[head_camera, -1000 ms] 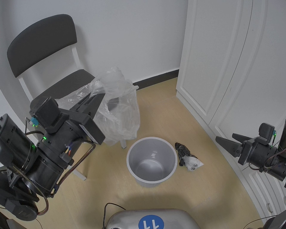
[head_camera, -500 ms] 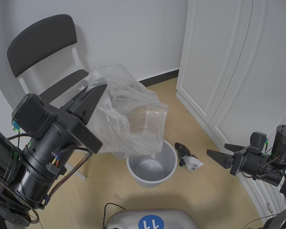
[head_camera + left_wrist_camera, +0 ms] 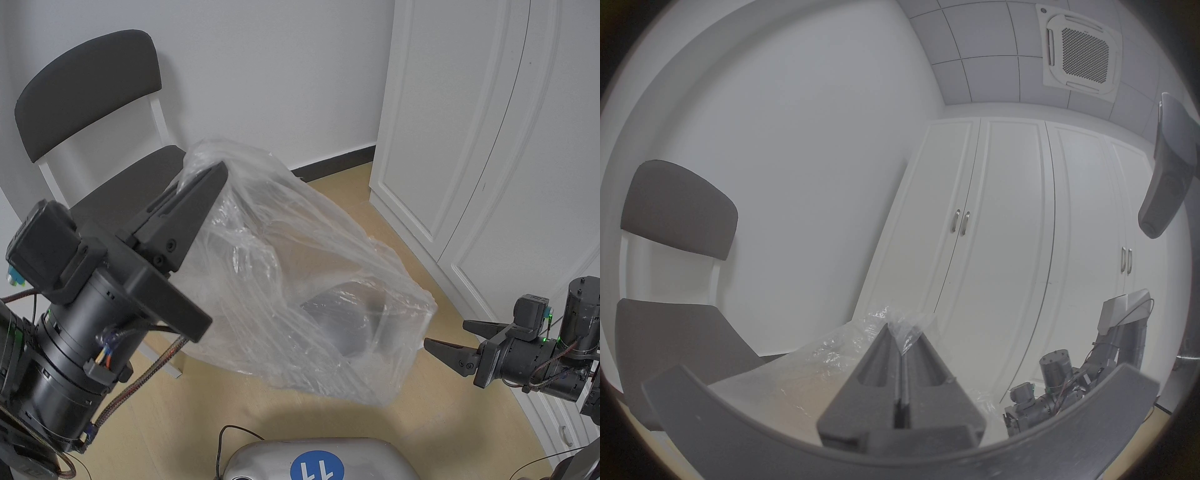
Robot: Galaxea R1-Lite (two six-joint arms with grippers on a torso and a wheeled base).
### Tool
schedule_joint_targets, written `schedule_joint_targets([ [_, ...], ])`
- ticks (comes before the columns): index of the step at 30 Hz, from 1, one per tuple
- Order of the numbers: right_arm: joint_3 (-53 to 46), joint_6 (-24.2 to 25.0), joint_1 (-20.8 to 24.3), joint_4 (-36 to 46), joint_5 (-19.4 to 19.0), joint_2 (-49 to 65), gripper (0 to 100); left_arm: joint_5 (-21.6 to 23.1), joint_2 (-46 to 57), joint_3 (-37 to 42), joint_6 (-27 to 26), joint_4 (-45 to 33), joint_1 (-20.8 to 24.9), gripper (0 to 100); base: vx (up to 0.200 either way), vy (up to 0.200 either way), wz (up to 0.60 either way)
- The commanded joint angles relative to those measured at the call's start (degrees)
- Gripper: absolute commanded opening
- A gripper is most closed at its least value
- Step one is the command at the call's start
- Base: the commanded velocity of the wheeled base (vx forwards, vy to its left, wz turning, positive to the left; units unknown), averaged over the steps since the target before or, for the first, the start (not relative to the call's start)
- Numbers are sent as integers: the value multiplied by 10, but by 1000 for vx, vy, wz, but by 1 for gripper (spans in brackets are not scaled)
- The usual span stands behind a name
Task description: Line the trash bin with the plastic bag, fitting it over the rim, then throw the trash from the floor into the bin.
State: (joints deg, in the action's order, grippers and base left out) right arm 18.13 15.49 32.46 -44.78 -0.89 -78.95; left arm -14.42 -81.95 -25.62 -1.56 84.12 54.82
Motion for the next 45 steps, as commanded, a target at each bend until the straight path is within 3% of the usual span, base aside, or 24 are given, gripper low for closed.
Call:
schedule_joint_targets([
  [1, -2, -2, -5, 0, 0, -3, 100, 0, 8, 0, 0, 0, 8, 0, 0, 0, 0],
  [11, -11, -33, -19, -2, 12, -88, 100, 0, 9, 2, -2, 19, 34, 0, 0, 0, 0],
  [16, -15, -31, -35, -62, 18, -143, 100, 0, 12, 3, -3, 20, 35, 0, 0, 0, 0],
  [22, -35, -26, -37, -194, 46, -229, 100, 0, 17, 5, -4, 20, 46, 0, 0, 0, 0],
  [25, -64, -34, -36, -324, 73, -290, 100, 0, 17, 5, -4, 20, 46, 0, 0, 0, 0],
  [30, -100, -57, -36, -436, 75, -322, 100, 0, 18, 5, -4, 20, 46, 0, 0, 0, 0],
  [45, -119, -102, -35, -452, 77, -285, 100, 0, 17, 7, -4, 20, 46, 0, 0, 0, 0],
])
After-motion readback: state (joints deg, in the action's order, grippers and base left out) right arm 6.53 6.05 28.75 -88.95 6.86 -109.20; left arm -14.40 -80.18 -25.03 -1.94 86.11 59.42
